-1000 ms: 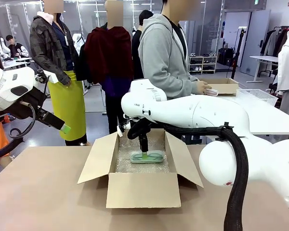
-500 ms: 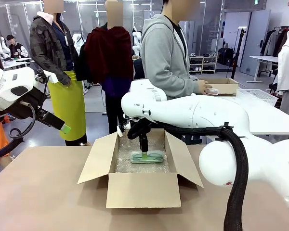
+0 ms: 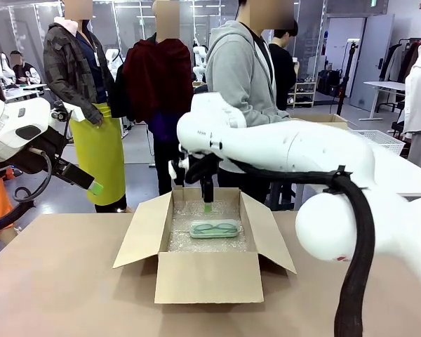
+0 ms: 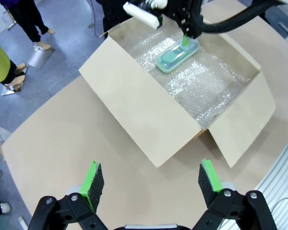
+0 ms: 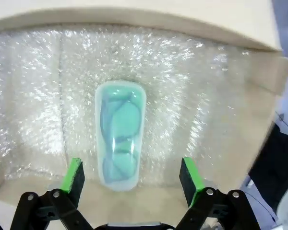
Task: Pack the glasses set securely to prepare it for shipping.
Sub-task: Put the Glasses case from the right side of the table into the Package Box.
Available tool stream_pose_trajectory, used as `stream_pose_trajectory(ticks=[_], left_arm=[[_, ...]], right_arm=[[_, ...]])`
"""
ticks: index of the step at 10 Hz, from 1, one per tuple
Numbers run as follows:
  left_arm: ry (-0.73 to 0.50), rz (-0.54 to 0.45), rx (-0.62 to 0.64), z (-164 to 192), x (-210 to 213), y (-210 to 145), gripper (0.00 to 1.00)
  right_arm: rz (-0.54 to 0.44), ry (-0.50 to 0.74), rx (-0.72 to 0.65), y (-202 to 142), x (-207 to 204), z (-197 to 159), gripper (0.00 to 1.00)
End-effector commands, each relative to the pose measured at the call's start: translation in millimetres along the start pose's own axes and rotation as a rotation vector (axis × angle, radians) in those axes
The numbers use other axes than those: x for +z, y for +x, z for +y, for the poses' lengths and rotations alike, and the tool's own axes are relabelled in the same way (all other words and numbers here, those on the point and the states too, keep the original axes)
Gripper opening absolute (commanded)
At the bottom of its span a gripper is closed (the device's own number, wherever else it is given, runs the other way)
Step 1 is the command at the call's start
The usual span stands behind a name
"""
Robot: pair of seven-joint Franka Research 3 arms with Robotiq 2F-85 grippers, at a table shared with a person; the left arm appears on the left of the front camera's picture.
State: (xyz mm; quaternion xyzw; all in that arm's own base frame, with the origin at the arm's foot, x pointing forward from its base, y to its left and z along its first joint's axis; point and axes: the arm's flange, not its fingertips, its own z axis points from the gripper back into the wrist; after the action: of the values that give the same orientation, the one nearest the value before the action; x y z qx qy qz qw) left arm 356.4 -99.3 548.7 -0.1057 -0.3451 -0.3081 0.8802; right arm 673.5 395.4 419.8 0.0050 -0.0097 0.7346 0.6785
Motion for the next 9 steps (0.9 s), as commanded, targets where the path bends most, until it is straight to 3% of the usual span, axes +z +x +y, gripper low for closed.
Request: stream_pose_trajectory(ticks=[1,7,9], left_arm=[[0.007,-0.008,-0.008,2,1,0,1.00],[0.007,-0.008,-0.008,2,1,0,1.00],[0.007,-0.008,-0.008,2,1,0,1.00]], right_arm=[[-0.022,-0.015,-0.068,-28,20,66,1.00],[-0.063,-0.081,-0.341,-114,80,136,1.00],[-0.135,-0.112,-0.483,-153,99,153,1.00]])
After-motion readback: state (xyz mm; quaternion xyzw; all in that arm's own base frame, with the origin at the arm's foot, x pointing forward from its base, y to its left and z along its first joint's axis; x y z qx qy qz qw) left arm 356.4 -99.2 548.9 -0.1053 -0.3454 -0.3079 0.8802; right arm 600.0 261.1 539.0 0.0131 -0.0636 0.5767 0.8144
